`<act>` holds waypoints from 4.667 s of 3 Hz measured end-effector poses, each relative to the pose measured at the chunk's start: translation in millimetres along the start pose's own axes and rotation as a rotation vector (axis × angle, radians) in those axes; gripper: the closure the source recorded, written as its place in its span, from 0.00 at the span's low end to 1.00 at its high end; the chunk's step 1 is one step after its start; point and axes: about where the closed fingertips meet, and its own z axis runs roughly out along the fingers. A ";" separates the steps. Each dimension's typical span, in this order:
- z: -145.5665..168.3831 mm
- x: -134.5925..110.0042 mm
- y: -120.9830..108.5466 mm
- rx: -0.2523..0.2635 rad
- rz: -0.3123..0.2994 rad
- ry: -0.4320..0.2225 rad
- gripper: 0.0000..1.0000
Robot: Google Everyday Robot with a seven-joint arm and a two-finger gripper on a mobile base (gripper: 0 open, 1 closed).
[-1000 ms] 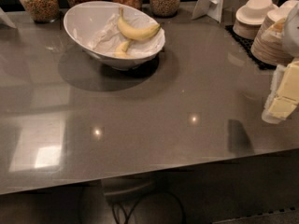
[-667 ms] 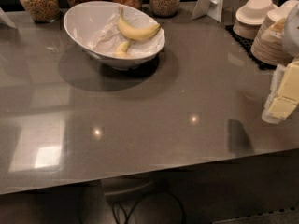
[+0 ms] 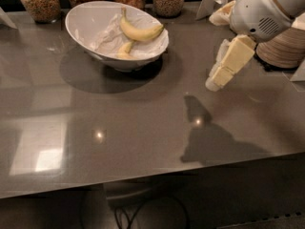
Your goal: Pick banana from white bowl
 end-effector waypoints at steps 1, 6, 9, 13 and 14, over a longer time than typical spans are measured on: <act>38.6 -51.1 -41.3 -0.043 -0.028 -0.232 0.00; 92.2 -134.0 -101.3 0.125 -0.331 -0.296 0.00; 100.0 -147.3 -131.6 0.238 -0.394 -0.287 0.00; 146.8 -117.8 -215.6 0.394 -0.362 -0.227 0.34; 168.2 -106.6 -221.9 0.349 -0.338 -0.197 0.33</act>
Offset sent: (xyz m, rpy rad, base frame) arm 0.0408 0.0462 0.0049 0.1641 -0.0239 0.0848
